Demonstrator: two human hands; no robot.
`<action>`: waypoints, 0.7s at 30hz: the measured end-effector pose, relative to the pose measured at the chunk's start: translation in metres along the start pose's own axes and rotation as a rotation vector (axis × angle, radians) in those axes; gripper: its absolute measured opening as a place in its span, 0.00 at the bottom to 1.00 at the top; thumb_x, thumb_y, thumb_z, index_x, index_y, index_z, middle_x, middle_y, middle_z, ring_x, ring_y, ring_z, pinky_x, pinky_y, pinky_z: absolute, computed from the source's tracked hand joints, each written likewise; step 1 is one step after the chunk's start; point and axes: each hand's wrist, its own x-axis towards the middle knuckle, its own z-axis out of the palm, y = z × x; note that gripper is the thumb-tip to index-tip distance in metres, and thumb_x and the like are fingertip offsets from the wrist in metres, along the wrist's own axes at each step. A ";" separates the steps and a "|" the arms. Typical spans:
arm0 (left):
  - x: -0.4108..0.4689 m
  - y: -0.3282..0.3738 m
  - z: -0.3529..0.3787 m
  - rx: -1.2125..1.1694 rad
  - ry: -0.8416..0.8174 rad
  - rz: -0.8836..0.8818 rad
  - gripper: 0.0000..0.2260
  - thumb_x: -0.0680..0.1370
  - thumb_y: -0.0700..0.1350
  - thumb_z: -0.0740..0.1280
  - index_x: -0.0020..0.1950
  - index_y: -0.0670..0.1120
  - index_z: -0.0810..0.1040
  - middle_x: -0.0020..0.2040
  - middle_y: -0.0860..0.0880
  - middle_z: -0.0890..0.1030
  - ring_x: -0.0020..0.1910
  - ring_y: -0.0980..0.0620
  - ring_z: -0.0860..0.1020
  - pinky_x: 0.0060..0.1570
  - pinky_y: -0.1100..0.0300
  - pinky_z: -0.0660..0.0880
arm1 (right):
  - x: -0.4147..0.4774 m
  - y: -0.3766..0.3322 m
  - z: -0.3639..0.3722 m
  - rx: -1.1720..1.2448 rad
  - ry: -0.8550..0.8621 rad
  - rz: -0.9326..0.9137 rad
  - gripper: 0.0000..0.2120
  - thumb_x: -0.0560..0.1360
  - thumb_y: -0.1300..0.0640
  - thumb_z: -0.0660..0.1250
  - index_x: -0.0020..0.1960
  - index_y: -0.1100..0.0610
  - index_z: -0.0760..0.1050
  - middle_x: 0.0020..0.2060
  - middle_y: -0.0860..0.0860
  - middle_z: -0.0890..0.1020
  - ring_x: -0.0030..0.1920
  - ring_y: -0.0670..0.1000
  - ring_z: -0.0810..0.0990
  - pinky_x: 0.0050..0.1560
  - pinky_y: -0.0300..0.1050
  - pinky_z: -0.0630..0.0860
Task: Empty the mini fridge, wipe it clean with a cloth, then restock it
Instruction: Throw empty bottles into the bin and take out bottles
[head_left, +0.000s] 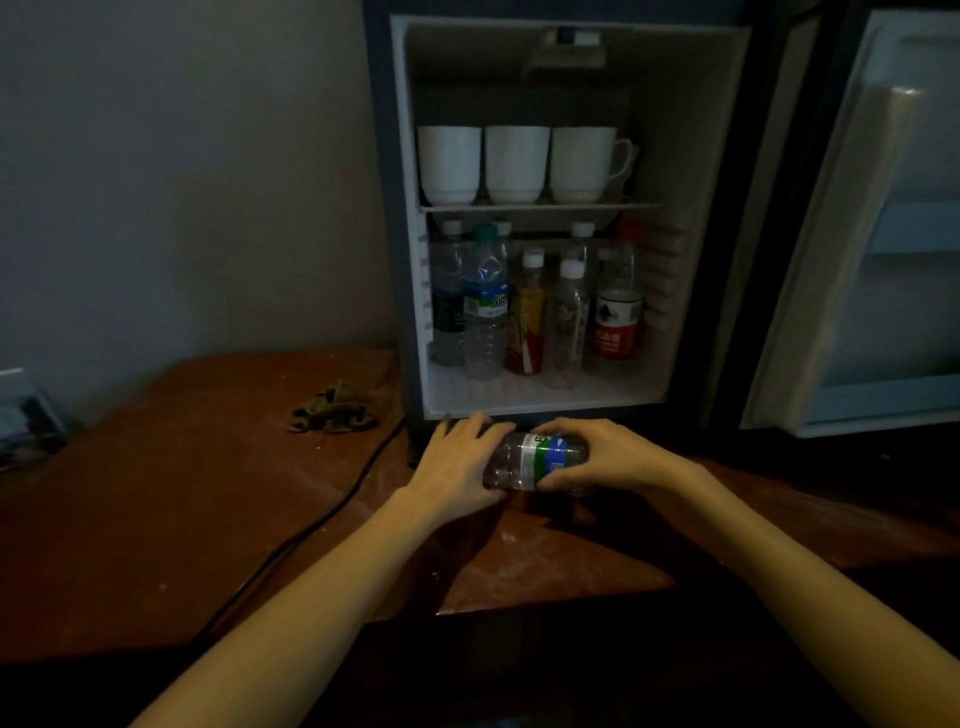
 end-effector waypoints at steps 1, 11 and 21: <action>0.003 0.002 0.002 -0.023 0.025 0.008 0.35 0.69 0.62 0.71 0.72 0.54 0.63 0.65 0.51 0.71 0.64 0.49 0.71 0.65 0.51 0.65 | 0.000 -0.002 -0.005 0.091 -0.037 0.014 0.34 0.63 0.41 0.78 0.66 0.41 0.70 0.56 0.43 0.78 0.51 0.43 0.80 0.53 0.43 0.80; 0.017 0.013 0.010 -0.463 0.274 -0.158 0.28 0.63 0.68 0.74 0.54 0.53 0.73 0.47 0.57 0.78 0.45 0.58 0.77 0.43 0.57 0.75 | -0.003 0.011 -0.052 0.798 -0.012 -0.096 0.20 0.70 0.55 0.70 0.62 0.52 0.76 0.58 0.48 0.82 0.60 0.47 0.79 0.58 0.46 0.78; 0.022 0.017 0.008 -0.778 0.419 -0.296 0.28 0.66 0.60 0.77 0.60 0.58 0.68 0.53 0.60 0.77 0.53 0.65 0.77 0.50 0.65 0.77 | 0.039 -0.057 -0.031 1.232 0.479 -0.317 0.05 0.75 0.59 0.68 0.51 0.56 0.77 0.39 0.47 0.81 0.39 0.43 0.81 0.41 0.36 0.77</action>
